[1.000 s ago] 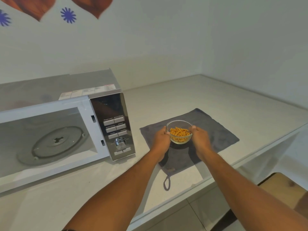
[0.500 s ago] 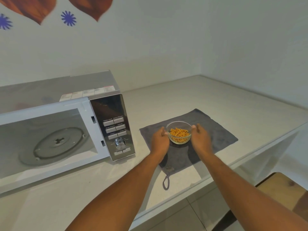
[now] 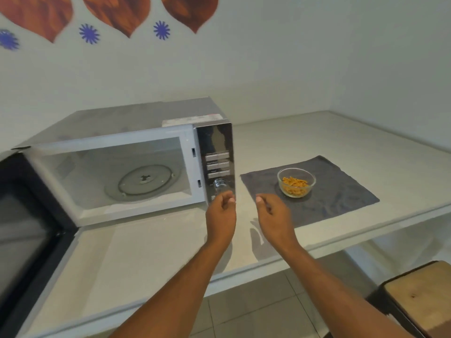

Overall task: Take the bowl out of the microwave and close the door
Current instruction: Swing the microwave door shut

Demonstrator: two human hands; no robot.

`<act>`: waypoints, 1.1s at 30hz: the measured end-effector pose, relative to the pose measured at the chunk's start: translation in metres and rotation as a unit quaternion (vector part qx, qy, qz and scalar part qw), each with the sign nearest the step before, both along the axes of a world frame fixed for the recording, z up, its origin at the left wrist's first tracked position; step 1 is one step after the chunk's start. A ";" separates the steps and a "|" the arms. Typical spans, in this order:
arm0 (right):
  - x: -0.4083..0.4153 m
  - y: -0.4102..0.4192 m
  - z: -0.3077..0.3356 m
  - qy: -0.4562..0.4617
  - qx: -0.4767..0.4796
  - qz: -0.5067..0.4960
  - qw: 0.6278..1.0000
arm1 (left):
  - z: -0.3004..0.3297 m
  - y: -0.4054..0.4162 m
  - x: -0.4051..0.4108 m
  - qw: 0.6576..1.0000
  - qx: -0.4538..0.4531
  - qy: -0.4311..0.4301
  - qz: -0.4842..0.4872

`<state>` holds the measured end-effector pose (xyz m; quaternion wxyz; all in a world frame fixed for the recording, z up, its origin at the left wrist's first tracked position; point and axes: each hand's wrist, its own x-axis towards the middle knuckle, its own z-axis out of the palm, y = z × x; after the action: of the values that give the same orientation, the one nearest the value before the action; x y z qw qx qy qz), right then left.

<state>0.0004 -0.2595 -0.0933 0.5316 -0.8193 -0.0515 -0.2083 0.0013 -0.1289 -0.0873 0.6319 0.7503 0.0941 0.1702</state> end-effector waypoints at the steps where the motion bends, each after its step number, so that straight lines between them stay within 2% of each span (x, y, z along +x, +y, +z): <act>1: -0.007 0.013 -0.001 0.000 -0.002 0.014 1.000 | 0.000 0.012 -0.010 1.000 -0.002 0.000 0.010; 15: -0.119 0.180 0.013 0.013 0.003 0.148 0.989 | 0.015 0.159 -0.163 0.996 -0.005 -0.021 0.084; 23: -0.181 0.250 0.073 -0.038 0.024 0.242 0.969 | 0.038 0.195 -0.232 0.990 -0.010 -0.051 0.134; 26: -0.202 0.275 0.106 -0.097 0.031 0.303 0.948 | 0.048 0.204 -0.257 0.985 -0.009 -0.099 0.140; 29: -0.221 0.299 0.139 -0.173 0.002 0.378 0.909 | 0.059 0.214 -0.275 0.975 -0.025 -0.159 0.153; 33: -0.244 0.330 0.169 -0.230 -0.080 0.450 0.859 | 0.065 0.226 -0.278 0.967 -0.031 -0.129 0.216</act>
<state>-0.2432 0.0703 0.0756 0.4729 -0.6755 -0.5519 -0.1243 -0.2771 0.0973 -0.0219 0.6096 0.6639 0.1770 0.3953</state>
